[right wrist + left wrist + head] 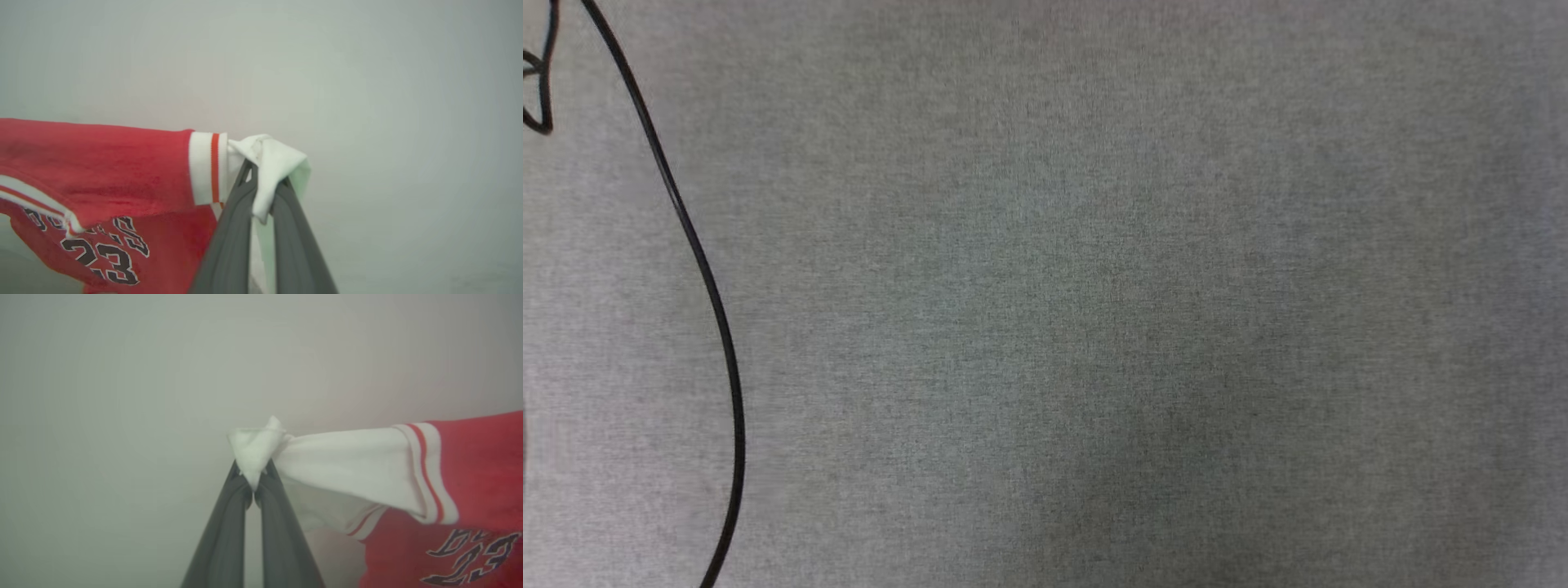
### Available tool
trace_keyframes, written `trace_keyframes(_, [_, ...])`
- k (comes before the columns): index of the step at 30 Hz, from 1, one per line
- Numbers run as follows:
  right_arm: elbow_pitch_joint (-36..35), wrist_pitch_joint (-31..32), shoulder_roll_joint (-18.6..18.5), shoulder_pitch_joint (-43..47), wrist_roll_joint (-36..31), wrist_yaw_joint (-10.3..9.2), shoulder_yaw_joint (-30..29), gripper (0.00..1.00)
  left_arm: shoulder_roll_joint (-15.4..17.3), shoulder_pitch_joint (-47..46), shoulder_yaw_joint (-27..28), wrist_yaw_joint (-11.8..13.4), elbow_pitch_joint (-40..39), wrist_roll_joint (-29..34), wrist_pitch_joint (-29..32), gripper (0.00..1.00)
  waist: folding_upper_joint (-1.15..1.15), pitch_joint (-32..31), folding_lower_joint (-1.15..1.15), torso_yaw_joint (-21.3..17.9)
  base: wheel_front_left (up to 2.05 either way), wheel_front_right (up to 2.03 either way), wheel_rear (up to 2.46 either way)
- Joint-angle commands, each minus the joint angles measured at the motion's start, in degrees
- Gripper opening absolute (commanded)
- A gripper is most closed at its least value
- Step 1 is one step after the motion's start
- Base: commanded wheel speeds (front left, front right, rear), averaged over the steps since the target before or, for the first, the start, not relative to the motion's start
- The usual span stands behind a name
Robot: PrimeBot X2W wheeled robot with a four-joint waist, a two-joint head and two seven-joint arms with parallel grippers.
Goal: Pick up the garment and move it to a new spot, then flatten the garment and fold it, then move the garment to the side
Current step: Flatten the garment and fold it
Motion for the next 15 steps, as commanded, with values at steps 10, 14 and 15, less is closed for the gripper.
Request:
trace_keyframes(10, [10.59, -5.34, 2.40, 3.95, 3.84, -0.11, 5.29, 0.00, -3.65, 5.24, 0.14, -3.04, 10.21, -4.31, -3.54, 0.00, 0.00, 2.45, -0.01, 0.11, 0.00, 0.00, 0.00])
trace_keyframes(14, [13.65, -7.19, 2.88, 10.16, 7.10, -0.11, 7.04, 0.00, -4.65, 10.20, 0.84, -4.35, 14.39, -7.15, -4.73, 0.00, 0.00, 0.79, -0.01, 0.31, 0.00, 0.00, 0.00])
trace_keyframes(15, [14.07, -7.72, 2.87, 12.20, 7.62, -0.11, 7.67, 0.00, -4.99, 11.79, 1.13, -4.55, 15.25, -8.25, -4.89, 0.00, 0.00, 0.17, -0.01, 0.29, 0.00, 0.00, 0.00])
